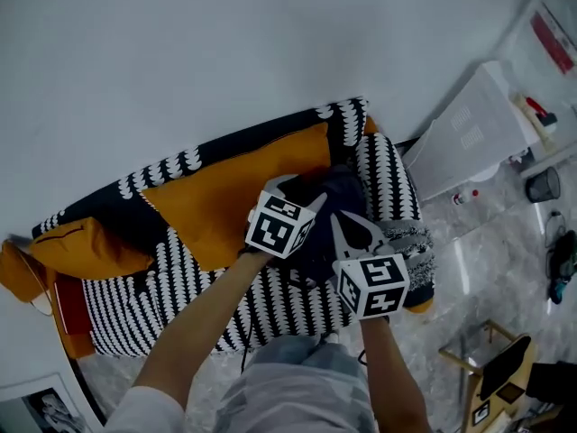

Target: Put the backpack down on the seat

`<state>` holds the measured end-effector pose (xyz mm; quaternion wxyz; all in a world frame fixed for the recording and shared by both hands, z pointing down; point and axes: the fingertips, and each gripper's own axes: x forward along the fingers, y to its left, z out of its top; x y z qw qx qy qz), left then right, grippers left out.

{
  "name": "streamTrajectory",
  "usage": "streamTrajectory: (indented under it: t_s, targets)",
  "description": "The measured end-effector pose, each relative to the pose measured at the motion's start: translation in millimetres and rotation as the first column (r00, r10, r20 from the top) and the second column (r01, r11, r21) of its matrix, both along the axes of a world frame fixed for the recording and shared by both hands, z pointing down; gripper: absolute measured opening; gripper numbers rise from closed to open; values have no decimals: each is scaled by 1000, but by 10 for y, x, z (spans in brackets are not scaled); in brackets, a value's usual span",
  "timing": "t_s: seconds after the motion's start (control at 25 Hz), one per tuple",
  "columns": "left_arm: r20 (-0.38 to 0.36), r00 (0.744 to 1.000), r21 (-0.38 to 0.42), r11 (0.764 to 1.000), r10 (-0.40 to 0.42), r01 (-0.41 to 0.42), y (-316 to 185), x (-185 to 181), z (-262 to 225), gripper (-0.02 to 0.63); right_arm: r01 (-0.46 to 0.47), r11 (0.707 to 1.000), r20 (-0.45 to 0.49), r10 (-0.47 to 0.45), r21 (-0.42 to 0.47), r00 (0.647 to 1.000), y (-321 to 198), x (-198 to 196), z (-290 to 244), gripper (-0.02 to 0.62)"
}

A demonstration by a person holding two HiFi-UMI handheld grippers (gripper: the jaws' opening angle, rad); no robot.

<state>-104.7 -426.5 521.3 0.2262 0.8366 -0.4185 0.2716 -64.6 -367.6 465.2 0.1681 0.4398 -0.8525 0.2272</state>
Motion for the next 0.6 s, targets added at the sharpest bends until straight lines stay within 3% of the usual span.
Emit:
streamTrajectory:
  t_s: [0.6]
  targets:
    - [-131, 980, 114, 980, -149, 164, 578, -69, -821, 210, 56, 995, -3, -56, 81, 998, 250, -41, -577, 2]
